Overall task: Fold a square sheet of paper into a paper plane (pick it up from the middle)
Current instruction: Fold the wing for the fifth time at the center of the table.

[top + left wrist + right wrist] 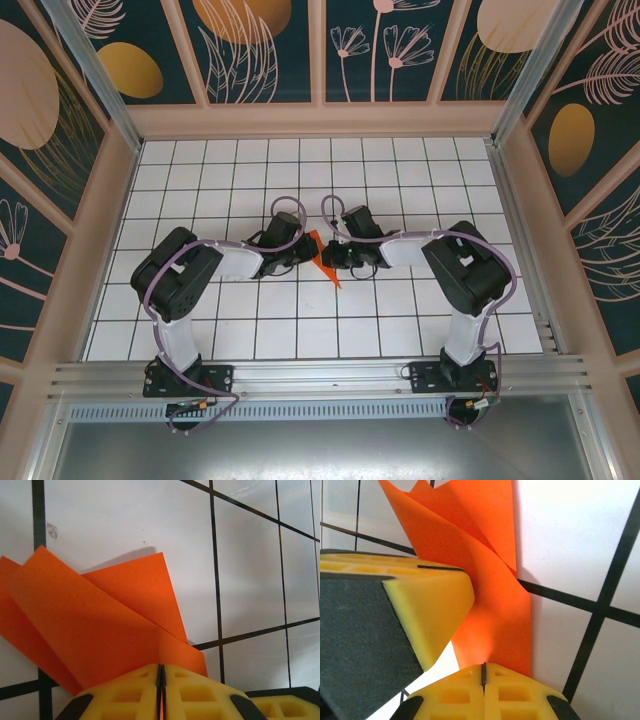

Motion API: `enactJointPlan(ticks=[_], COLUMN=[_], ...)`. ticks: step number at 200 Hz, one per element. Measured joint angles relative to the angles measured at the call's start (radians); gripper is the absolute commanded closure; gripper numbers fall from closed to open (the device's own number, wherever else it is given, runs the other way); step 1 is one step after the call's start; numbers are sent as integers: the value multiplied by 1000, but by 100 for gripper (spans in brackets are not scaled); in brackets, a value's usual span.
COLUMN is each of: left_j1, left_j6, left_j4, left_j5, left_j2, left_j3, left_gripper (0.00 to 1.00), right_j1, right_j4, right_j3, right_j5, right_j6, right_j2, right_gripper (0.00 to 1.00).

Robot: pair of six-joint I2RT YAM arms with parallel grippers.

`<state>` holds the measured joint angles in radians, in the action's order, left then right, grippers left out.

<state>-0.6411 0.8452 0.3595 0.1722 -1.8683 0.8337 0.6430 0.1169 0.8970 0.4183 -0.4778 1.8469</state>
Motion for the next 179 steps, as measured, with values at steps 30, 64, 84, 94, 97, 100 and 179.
enactJointPlan(ticks=[30, 64, 84, 94, 97, 100, 179], left_j1=[5, 23, 45, 55, 60, 63, 130], left_j6=[-6, -6, -6, -6, -7, -7, -30], left_j4=[4, 7, 7, 7, 7, 7, 4], left_j5=[3, 11, 10, 9, 8, 7, 7], left_j2=[0, 0, 0, 0, 0, 0, -7], left_j3=[0, 0, 0, 0, 0, 0, 7], left_gripper=[82, 81, 81, 82, 82, 82, 82], right_j1=[-1, -2, -2, -2, -2, -2, -6], right_j4=[0, 6, 8, 8, 7, 7, 32], right_j3=[0, 0, 0, 0, 0, 0, -18], right_j5=[-2, 1, 1, 1, 1, 1, 4], right_j6=[1, 6, 10, 16, 18, 21, 53], right_j2=[3, 8, 9, 9, 9, 9, 7], right_gripper=[99, 100, 100, 100, 100, 100, 100])
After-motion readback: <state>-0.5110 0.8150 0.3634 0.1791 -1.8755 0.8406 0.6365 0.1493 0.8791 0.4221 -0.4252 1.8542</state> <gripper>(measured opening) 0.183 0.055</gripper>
